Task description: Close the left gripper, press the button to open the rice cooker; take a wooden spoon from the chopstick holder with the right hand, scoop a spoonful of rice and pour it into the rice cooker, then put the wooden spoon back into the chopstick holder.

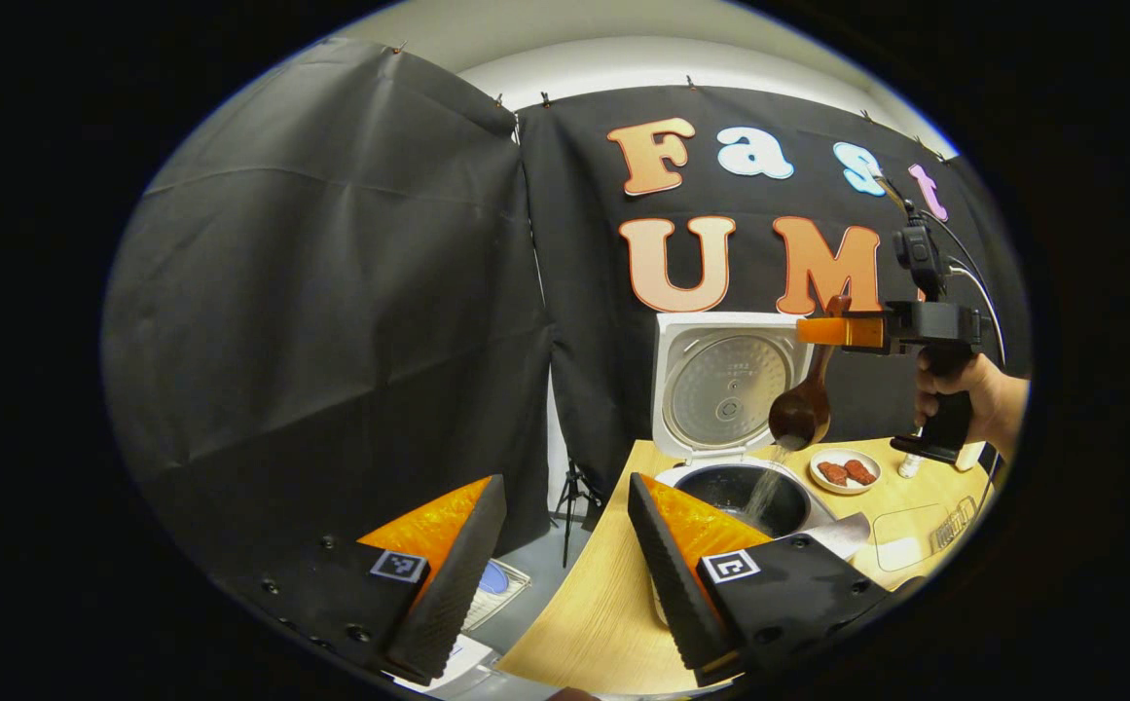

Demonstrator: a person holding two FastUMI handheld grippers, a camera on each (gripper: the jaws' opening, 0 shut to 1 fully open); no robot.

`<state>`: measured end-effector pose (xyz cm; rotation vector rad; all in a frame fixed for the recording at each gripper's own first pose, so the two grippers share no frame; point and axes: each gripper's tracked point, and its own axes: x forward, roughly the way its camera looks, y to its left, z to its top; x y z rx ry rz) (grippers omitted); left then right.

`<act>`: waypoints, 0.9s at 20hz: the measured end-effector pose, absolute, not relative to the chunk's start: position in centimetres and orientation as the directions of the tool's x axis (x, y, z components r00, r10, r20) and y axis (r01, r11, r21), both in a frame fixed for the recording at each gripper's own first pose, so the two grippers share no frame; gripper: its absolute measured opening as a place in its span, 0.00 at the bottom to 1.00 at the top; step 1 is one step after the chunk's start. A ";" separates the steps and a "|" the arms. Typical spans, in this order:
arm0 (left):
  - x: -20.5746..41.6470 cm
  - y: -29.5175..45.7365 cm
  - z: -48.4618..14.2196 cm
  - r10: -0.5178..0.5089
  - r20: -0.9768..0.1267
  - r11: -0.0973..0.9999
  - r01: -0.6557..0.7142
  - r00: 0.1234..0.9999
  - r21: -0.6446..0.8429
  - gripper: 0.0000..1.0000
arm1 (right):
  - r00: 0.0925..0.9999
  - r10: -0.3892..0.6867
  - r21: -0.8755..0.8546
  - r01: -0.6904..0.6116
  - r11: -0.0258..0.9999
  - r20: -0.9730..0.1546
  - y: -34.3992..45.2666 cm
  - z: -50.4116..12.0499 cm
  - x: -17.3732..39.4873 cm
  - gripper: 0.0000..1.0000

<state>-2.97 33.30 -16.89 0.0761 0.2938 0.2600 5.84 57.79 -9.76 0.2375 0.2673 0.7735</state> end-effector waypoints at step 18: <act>-4.2 30.0 -15.6 0.290 -0.256 0.954 -0.257 0.922 0.155 0.87 | 0.624 0.775 0.318 -0.718 0.619 -0.099 53.1 -8.3 2.1 0.17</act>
